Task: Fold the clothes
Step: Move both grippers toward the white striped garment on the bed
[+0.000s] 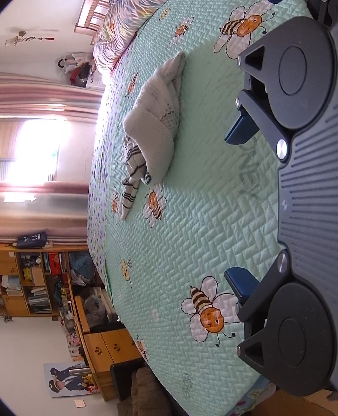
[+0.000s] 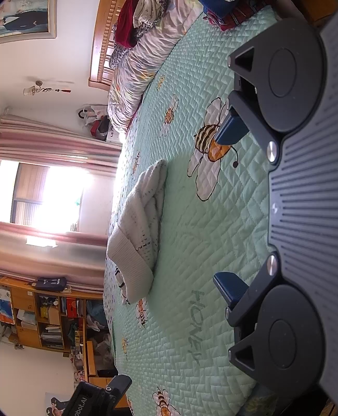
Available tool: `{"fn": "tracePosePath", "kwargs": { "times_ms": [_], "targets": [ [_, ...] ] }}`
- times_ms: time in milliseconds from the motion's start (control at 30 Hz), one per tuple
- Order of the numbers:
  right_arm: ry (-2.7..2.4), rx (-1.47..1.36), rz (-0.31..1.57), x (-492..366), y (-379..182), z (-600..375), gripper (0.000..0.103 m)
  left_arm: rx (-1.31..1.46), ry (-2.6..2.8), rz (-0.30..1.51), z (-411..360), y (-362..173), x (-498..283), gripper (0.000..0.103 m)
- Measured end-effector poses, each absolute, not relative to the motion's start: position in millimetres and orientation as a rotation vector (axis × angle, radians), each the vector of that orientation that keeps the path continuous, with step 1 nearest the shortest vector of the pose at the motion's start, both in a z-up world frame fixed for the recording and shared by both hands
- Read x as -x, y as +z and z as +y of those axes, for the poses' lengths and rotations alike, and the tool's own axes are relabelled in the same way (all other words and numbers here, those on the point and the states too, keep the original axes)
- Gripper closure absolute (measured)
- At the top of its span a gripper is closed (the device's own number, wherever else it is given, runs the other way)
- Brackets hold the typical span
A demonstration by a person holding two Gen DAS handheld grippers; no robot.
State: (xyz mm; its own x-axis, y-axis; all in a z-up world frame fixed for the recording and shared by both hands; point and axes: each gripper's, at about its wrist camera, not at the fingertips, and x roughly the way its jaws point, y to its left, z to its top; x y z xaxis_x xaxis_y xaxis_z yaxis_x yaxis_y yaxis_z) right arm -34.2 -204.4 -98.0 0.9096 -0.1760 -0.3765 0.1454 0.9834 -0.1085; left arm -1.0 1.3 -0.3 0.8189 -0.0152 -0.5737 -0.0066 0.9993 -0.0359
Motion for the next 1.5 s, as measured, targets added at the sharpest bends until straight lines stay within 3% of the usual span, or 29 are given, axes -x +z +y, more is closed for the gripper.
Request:
{"fn": "tracePosePath", "kwargs": {
  "times_ms": [1167,1500],
  "targets": [
    [-0.149,0.092,0.423,30,-102,-201,0.0,0.051,0.017,0.691,5,-18,-9,0.001],
    [-0.134,0.074,0.415,31,-102,-203,0.0,0.028,-0.007,0.789,12,-61,-12,0.001]
  ]
}}
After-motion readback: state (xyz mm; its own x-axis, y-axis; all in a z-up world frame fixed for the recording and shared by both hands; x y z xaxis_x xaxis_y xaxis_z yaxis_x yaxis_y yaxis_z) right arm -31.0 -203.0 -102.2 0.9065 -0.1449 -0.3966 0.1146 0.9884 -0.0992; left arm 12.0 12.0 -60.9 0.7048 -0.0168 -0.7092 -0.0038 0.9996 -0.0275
